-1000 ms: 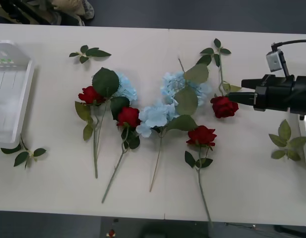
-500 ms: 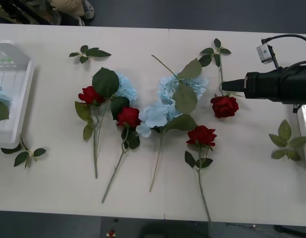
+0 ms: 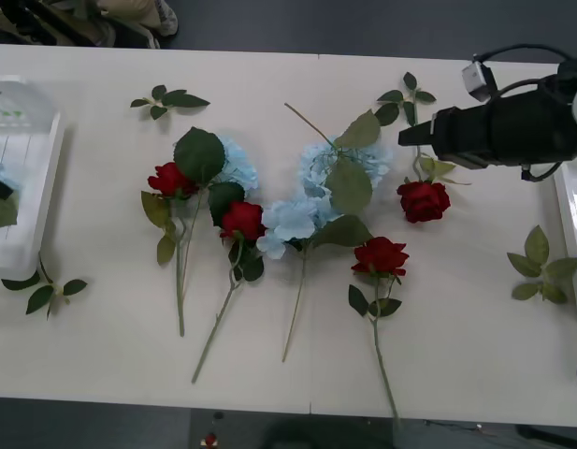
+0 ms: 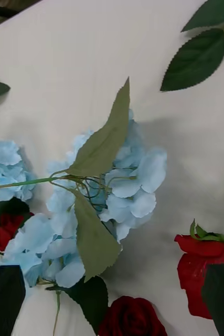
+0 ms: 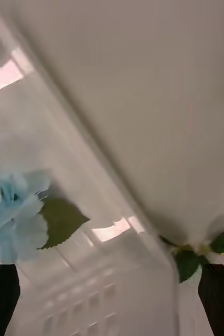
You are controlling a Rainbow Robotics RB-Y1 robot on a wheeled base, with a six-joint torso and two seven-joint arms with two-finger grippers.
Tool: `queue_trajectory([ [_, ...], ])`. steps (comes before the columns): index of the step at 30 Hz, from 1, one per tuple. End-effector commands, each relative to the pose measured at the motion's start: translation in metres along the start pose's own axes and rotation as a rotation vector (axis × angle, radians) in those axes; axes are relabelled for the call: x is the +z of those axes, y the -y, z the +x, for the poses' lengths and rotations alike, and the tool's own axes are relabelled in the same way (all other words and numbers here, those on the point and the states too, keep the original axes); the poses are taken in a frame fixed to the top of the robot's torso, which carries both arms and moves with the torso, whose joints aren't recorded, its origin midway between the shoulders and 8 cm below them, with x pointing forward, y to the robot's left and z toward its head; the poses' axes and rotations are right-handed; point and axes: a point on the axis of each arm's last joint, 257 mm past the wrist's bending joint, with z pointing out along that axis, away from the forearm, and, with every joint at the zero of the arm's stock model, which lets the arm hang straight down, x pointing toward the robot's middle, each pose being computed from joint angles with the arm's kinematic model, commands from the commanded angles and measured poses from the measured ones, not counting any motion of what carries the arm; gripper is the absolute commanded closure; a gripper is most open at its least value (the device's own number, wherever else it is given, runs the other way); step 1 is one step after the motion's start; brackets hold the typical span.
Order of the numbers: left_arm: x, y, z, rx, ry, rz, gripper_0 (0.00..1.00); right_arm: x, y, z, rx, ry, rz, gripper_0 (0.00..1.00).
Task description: Put the red flowers into the right box and the blue flowers into the left box
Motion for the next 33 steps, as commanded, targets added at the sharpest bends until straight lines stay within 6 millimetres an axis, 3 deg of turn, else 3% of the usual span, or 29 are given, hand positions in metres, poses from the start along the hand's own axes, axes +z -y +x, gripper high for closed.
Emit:
queue_trajectory([
  [1,-0.029,0.035,-0.044,-0.128,0.088,0.082,0.0,0.0,-0.005,-0.018,0.069,0.03,0.054,0.0],
  [6,-0.008,0.097,-0.063,-0.234,0.104,0.192,0.0,0.009,0.009,-0.013,0.111,0.026,0.146,0.0],
  [15,0.053,0.172,-0.069,-0.293,0.181,0.13,0.0,0.019,0.041,-0.013,0.139,0.034,0.252,0.0],
  [22,0.086,0.198,-0.068,-0.205,0.11,0.043,0.0,0.032,0.057,-0.024,0.147,0.088,0.272,0.0],
  [33,0.117,0.23,-0.084,-0.165,0.072,-0.112,0.0,0.062,0.08,-0.035,0.154,0.095,0.34,0.0],
])
